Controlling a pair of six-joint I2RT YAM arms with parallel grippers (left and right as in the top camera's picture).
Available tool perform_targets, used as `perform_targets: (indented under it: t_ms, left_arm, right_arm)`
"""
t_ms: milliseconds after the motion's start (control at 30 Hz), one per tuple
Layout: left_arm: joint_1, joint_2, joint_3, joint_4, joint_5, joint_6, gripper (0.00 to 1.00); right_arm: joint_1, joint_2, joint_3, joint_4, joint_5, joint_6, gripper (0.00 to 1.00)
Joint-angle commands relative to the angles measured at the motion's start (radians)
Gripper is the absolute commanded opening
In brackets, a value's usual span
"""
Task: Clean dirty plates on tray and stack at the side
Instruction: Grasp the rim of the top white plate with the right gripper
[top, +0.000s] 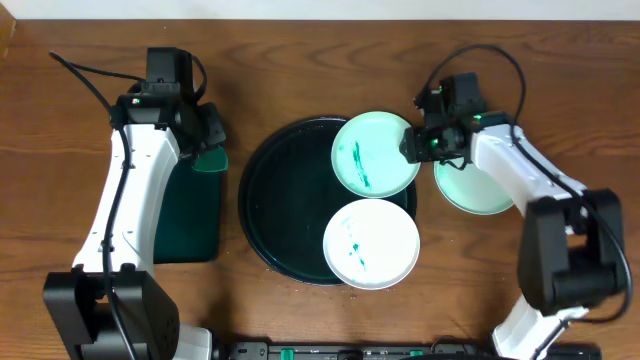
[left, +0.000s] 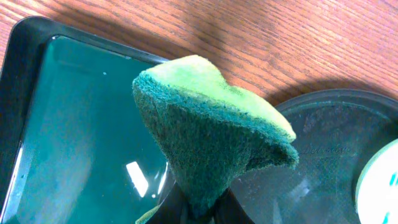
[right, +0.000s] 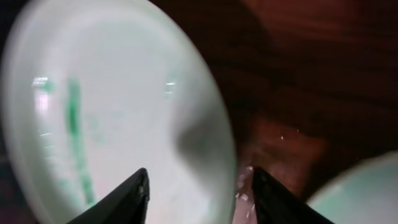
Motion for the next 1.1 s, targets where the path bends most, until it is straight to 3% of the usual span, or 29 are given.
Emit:
perform_targets:
  t_ms: [0,67,233,267,700,1067]
  left_arm:
    - [0.004,0.01,-0.002,0.001,-0.013,0.018,0.07]
    - [0.004,0.01,-0.002,0.003,-0.013,0.018,0.08]
    - [0.004,0.01,-0.001,0.003,-0.013,0.018,0.07]
    - [0.004,0.01,-0.002,0.003,-0.013,0.018,0.07]
    - [0.003,0.01,-0.006,-0.001,-0.013,0.017,0.07]
    - [-0.005,0.011,-0.021,-0.003,-0.001,0.021,0.07]
  right_arm:
    - [0.011,0.04,0.057,0.004,0.097,-0.023,0.47]
    - [0.011,0.045,0.061,0.004,0.098,-0.023,0.38]
    - [0.016,0.04,0.08,-0.016,0.092,0.006,0.03]
    - [0.019,0.04,0.094,-0.033,0.086,0.009,0.01]
    - [0.187,0.054,0.224,-0.201,-0.008,0.211,0.01]
    - [0.286,0.198,0.224,-0.129,-0.008,0.305,0.01]
